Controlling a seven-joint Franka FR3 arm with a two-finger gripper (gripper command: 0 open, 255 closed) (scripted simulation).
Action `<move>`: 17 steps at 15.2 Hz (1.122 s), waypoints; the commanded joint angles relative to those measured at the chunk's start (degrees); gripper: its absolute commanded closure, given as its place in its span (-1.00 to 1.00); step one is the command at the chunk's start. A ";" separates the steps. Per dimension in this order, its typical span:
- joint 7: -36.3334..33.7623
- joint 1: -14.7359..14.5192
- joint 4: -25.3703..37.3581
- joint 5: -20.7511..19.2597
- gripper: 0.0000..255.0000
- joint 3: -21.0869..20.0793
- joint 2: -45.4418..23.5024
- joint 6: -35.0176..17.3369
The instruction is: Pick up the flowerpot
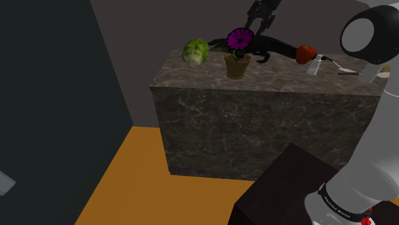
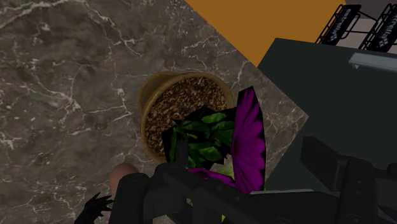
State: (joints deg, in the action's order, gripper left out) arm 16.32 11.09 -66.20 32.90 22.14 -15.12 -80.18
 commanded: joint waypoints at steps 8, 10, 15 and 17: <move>0.84 -0.65 -3.32 -0.56 1.00 -0.04 0.94 -2.32; 0.83 -0.65 -3.31 -0.56 1.00 -0.04 0.94 -2.32; 0.19 -0.20 -0.78 -0.11 1.00 -0.02 0.14 -0.65; -0.54 0.45 2.33 0.51 1.00 0.00 -0.96 1.31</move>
State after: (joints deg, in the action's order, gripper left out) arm 16.05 11.22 -65.30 33.10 22.11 -15.69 -79.77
